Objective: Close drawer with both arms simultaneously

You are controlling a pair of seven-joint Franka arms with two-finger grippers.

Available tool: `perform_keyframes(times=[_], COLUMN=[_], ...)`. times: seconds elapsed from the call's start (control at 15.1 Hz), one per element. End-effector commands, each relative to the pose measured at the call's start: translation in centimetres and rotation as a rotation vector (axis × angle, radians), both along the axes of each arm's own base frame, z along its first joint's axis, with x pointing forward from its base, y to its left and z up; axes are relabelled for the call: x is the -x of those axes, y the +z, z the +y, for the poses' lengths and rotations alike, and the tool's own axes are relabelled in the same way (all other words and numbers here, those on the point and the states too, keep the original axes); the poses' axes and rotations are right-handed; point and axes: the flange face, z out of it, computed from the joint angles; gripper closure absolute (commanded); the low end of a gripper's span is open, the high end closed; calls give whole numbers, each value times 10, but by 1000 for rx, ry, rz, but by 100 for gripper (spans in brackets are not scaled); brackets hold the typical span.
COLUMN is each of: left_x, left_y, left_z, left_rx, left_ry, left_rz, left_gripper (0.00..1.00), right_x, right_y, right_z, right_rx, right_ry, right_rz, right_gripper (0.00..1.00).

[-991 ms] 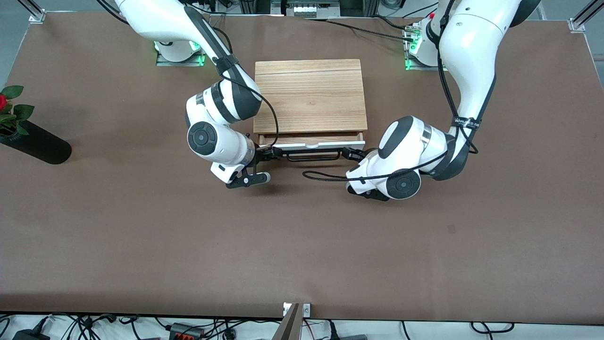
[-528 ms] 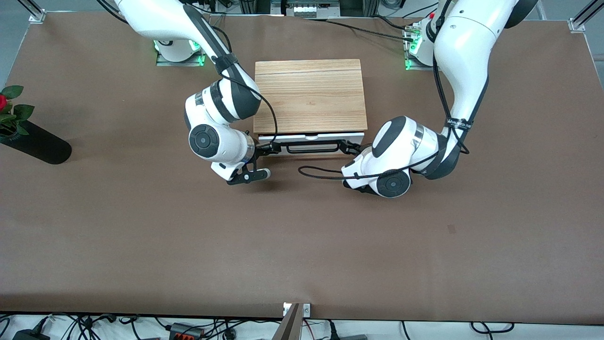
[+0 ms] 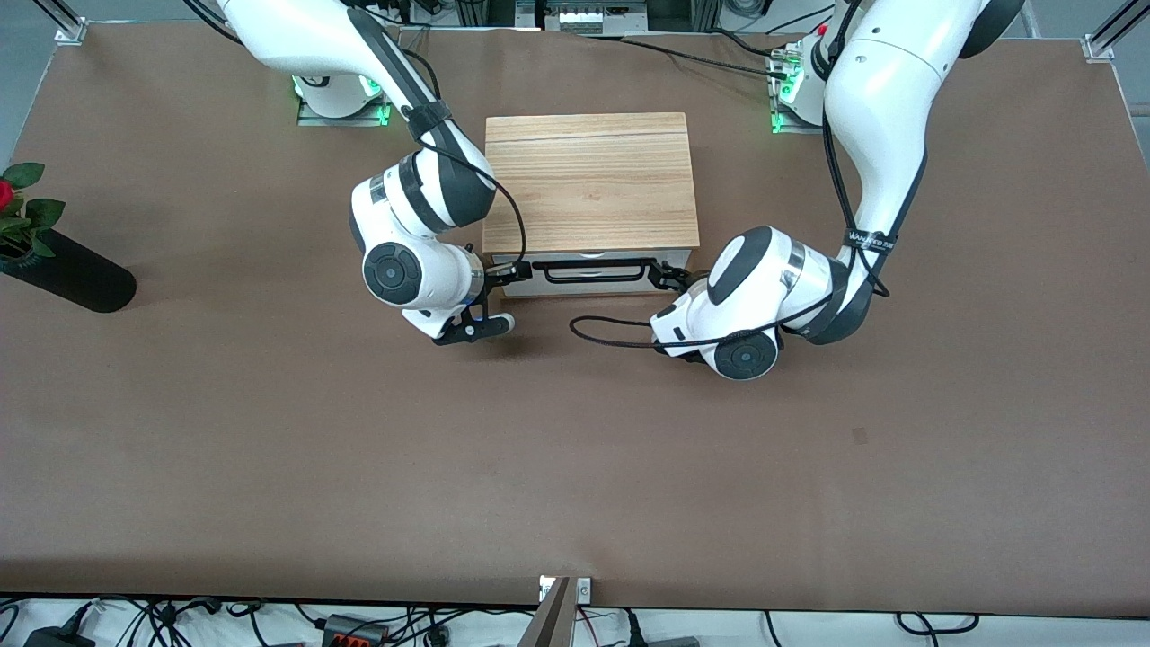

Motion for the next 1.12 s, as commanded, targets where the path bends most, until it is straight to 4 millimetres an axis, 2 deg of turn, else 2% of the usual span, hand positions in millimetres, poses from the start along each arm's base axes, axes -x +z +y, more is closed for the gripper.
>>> perform_keyframes(times=[0.0, 0.33, 0.46, 0.59, 0.86, 1.06], left_x=[6, -6, -28, -41, -52, -56], left_y=[-2, 9, 30, 42, 62, 77], left_z=[1, 8, 23, 39, 47, 56], left_rx=[3, 16, 36, 48, 61, 67], left_ry=[-10, 10, 46, 79, 94, 107], left_rz=[36, 2, -51, -73, -108, -129], left_gripper=[0, 0, 0, 0, 0, 0], right_x=[7, 13, 16, 18, 23, 23], right_y=[6, 3, 3, 5, -1, 6], right_z=[-3, -2, -5, -7, -15, -25], right_rx=[6, 41, 54, 61, 82, 87], right_ry=[-14, -62, -67, -62, -65, -75], right_rz=[29, 64, 76, 88, 113, 107], right_gripper=[0, 0, 0, 0, 0, 0])
